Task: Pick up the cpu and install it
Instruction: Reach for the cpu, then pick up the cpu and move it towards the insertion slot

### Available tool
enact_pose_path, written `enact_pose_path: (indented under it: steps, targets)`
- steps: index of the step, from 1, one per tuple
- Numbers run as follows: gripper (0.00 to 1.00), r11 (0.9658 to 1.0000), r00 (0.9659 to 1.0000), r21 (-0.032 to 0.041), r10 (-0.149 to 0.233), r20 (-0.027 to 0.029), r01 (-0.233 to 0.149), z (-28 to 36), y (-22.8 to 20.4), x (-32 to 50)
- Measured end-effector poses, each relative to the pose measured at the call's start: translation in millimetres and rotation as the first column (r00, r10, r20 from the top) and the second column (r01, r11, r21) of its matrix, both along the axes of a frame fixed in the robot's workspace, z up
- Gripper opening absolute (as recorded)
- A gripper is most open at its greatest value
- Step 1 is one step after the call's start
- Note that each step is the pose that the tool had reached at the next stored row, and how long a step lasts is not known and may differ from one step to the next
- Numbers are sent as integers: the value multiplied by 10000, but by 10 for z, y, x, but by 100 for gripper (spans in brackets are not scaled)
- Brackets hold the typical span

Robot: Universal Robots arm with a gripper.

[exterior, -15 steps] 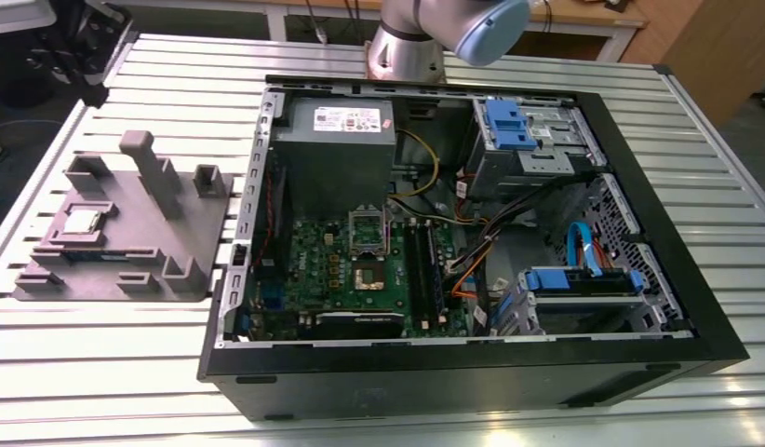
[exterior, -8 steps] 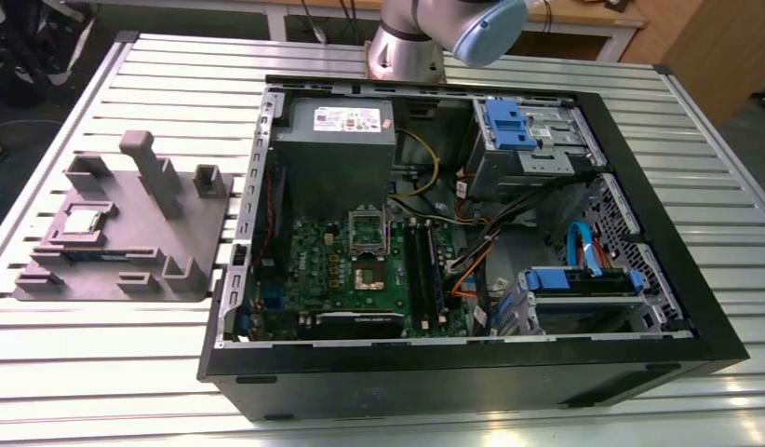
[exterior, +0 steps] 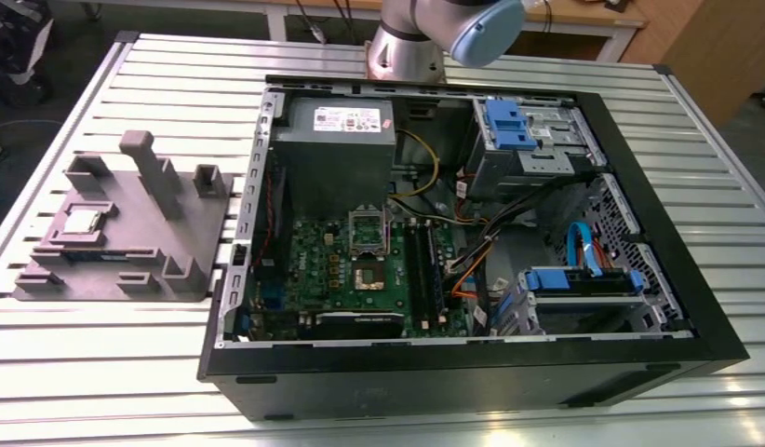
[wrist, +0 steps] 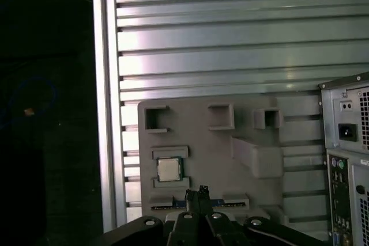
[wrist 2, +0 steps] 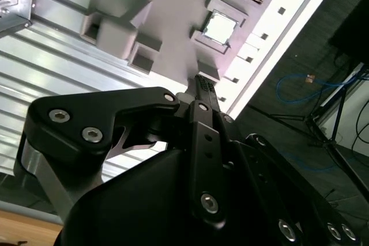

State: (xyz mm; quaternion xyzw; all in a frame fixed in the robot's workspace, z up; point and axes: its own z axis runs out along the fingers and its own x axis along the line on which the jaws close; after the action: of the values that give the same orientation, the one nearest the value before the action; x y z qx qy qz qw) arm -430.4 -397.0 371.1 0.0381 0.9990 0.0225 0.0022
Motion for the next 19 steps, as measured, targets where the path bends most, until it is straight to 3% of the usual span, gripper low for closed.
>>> enact_pose_path:
  steps: [12, 19]
  targets:
    - [10, 10000, 10000, 0, 0, -11, 0, -32, 5, -369]
    - [10, 10000, 10000, 0, 0, -12, 0, -32, 5, -380]
